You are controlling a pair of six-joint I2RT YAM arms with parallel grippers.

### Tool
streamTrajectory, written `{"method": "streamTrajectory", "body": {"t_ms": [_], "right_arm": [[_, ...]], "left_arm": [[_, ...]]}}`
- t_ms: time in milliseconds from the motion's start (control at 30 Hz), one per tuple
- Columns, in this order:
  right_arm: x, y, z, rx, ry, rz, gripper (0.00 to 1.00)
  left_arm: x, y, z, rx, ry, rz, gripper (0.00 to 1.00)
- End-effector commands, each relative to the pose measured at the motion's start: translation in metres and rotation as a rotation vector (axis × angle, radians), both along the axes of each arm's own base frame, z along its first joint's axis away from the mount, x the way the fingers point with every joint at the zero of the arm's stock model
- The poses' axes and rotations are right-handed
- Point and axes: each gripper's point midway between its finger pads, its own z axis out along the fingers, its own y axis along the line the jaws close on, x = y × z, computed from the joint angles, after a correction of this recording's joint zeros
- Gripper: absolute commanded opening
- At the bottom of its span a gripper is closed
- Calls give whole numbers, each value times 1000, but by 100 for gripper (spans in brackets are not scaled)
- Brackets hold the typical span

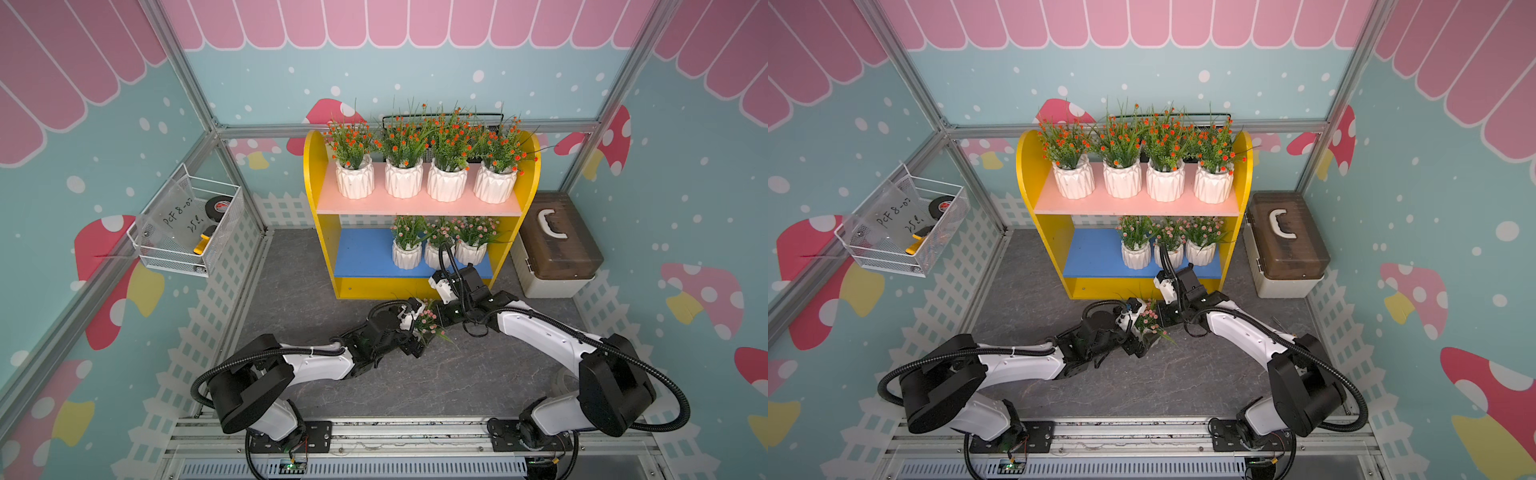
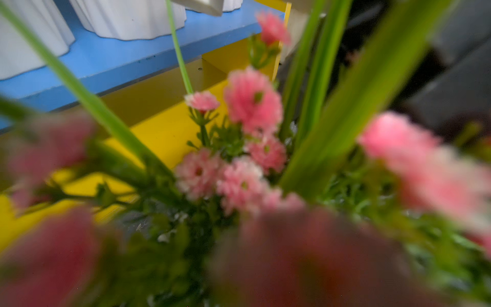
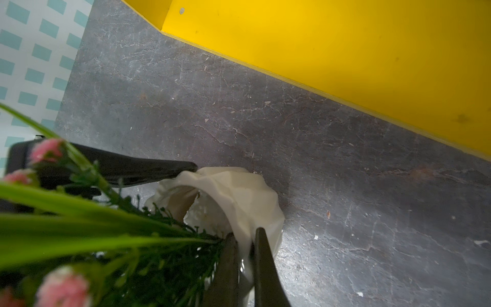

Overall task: Place the baby's breath potted plants on the rack by color
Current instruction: Pick up the baby's breath potted plant from the center of the board.

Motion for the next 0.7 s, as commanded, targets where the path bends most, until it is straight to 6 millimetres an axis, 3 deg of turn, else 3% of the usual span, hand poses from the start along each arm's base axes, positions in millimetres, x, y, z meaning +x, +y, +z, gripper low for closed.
{"method": "streamTrajectory", "body": {"t_ms": [0,367,667], "right_arm": [[5,15,40,100,-88,32,0],[-1,14,35,107,-67,38,0],[-6,7,12,70,-38,19,0]], "left_arm": [[1,-10,5,-3,-20,-29,98],[7,-13,7,-14,-37,-13,92],[9,-11,6,-14,-43,-2,76]]}}
